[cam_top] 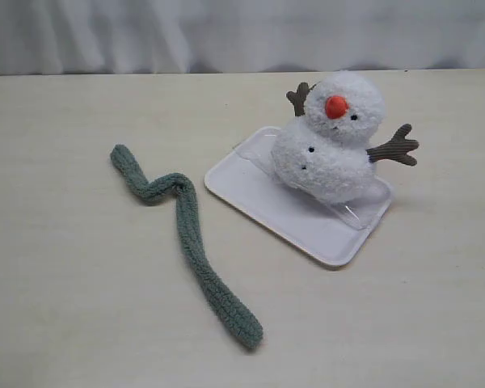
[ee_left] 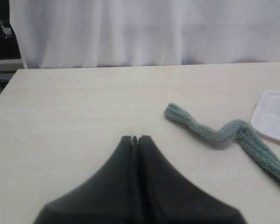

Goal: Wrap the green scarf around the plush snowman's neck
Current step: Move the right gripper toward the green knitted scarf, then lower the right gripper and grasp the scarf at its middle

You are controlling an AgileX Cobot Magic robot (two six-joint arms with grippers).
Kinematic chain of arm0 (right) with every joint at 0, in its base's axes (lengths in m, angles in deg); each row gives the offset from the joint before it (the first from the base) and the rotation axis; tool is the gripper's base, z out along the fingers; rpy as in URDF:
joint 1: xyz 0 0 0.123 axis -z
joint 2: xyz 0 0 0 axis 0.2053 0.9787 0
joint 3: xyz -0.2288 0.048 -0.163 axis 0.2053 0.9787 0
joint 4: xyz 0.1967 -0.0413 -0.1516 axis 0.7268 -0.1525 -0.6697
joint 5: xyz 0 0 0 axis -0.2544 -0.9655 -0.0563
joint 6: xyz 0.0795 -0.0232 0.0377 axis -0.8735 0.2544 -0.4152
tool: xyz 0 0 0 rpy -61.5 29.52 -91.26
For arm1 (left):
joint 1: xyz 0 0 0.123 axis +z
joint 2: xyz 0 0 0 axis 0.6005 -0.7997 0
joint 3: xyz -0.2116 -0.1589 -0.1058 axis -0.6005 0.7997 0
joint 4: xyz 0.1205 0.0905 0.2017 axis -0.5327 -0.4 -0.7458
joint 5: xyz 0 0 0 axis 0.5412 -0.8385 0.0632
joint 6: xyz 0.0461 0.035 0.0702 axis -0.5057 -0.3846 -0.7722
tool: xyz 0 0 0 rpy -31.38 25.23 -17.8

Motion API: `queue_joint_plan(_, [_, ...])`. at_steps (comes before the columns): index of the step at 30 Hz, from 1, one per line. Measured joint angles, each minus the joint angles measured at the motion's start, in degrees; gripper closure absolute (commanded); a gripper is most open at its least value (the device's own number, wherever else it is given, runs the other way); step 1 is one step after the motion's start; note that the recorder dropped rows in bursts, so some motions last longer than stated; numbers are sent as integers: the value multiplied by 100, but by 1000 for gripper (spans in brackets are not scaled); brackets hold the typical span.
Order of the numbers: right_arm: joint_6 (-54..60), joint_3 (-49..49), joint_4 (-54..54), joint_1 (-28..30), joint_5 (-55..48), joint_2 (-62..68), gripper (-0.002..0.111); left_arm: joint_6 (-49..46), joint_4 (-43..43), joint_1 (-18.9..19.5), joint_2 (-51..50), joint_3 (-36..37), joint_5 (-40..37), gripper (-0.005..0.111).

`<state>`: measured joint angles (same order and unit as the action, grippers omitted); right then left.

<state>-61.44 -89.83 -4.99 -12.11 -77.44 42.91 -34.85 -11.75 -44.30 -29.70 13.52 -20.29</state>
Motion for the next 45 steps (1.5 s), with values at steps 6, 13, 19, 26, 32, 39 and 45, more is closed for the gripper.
queue_joint_plan(6, [-845, 0, 612, 0, 2961, 0, 104, 0, 0, 0, 0, 0, 0, 107])
queue_joint_plan(13, [-3255, -1557, -1240, 0, 1693, 522, 75, 0, 0, 0, 0, 0, 0, 107])
queue_joint_plan(19, [-2398, -3446, -1525, -1103, -819, 2264, 45, 0, 0, 0, 0, 0, 0, 107])
queue_joint_plan(26, [-563, -5215, -1131, -2588, -3526, 4805, 45, 0, 0, 0, 0, 0, 0, 107])
queue_joint_plan(32, [-275, -5536, -345, -3992, -3156, 7674, 45, 0, 0, 0, 0, 0, 0, 107])
queue_joint_plan(39, [-24, -6550, 106, -4532, -3003, 9552, 45, 0, 0, 0, 0, 0, 0, 107])
queue_joint_plan(45, [22, -7014, 169, -4724, -2940, 10647, 45, 0, 0, 0, 0, 0, 0, 107])
